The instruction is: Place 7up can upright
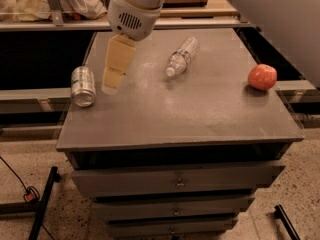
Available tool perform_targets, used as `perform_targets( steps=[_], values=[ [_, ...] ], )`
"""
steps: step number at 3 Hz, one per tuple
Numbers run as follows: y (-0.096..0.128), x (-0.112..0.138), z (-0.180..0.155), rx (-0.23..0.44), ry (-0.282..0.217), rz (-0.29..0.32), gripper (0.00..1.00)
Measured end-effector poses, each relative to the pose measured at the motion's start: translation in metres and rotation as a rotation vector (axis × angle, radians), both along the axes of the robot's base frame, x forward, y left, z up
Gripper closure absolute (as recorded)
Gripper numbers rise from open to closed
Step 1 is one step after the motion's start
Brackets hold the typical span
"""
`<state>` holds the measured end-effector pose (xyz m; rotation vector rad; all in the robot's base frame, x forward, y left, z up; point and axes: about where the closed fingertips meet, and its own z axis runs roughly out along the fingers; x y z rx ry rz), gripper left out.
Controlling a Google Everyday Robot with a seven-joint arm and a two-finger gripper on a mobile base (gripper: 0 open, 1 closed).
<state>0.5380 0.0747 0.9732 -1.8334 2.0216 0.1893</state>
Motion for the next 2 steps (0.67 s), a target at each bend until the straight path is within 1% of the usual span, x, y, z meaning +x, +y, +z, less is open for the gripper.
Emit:
perform_targets(
  steps=[1, 2],
  values=[
    [0.025, 0.028, -0.033, -0.003, 0.041, -0.071, 0.0],
    [0.04, 0.053, -0.051, 0.013, 0.051, -0.156, 0.0]
  ],
)
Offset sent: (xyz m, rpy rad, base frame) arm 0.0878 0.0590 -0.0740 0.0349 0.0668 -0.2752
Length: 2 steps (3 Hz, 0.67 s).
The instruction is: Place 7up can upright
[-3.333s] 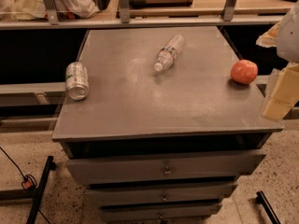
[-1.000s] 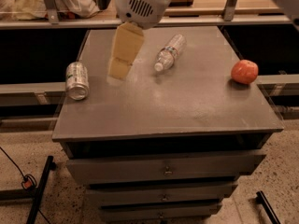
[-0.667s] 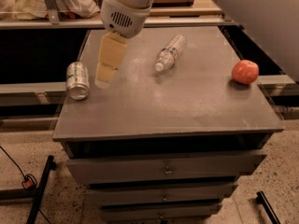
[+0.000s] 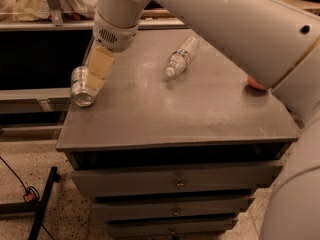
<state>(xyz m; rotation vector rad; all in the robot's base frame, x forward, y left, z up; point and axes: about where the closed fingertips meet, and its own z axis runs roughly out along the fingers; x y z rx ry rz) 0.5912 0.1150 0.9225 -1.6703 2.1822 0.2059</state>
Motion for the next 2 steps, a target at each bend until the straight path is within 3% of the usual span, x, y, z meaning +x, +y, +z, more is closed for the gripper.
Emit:
perform_targets(
  steps=[1, 2],
  values=[
    [0.013, 0.019, -0.012, 0.009, -0.006, -0.108, 0.0],
    [0.03, 0.031, -0.021, 0.042, 0.003, -0.175, 0.0]
  ],
)
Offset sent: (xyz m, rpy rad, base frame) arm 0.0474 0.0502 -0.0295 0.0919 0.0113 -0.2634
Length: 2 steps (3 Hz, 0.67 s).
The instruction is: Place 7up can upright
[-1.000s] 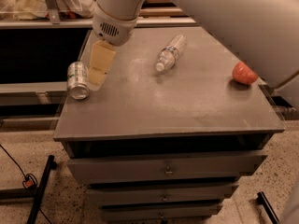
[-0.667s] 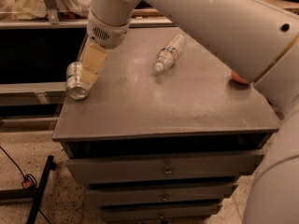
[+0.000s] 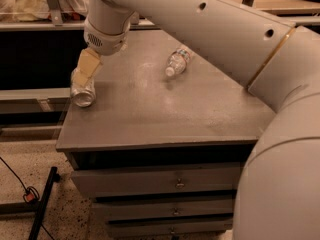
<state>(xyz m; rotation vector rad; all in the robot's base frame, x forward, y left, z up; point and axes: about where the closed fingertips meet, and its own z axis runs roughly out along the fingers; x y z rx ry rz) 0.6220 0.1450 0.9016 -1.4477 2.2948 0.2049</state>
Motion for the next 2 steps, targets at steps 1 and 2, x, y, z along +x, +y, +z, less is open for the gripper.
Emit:
perform_targets(
  steps=[1, 2],
  values=[
    [0.023, 0.004, -0.006, 0.021, 0.029, -0.04, 0.0],
    [0.04, 0.005, -0.007, 0.001, 0.069, -0.127, 0.0]
  ],
)
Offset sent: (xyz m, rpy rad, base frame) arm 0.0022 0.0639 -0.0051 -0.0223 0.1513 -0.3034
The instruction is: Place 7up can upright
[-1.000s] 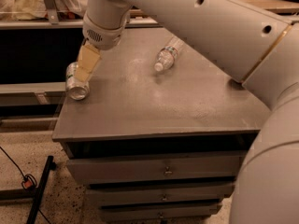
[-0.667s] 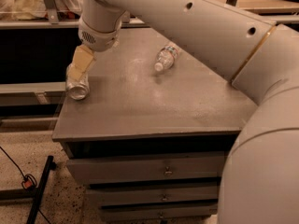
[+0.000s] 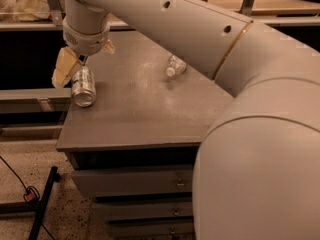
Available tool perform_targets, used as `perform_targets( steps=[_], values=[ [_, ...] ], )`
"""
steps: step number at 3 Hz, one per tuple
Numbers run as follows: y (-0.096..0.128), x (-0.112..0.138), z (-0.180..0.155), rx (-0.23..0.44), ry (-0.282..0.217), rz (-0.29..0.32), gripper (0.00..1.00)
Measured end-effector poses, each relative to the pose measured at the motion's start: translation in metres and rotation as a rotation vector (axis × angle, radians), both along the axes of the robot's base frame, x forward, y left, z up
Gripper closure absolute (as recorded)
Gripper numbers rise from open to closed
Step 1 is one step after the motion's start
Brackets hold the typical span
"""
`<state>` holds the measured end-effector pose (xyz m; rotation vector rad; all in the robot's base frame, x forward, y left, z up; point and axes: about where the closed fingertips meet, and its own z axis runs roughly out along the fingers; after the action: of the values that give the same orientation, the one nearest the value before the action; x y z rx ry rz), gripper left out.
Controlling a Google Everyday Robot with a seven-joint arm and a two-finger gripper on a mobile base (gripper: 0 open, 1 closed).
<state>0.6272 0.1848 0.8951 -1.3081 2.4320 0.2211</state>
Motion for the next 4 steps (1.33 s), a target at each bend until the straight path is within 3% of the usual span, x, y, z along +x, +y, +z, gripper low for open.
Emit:
perform_targets(
  steps=[1, 2, 4],
  values=[
    [0.018, -0.003, -0.003, -0.015, 0.073, -0.108, 0.0],
    [0.04, -0.009, -0.009, -0.03, 0.108, -0.155, 0.0],
    [0.061, -0.006, -0.031, -0.036, 0.05, -0.172, 0.0]
  ],
)
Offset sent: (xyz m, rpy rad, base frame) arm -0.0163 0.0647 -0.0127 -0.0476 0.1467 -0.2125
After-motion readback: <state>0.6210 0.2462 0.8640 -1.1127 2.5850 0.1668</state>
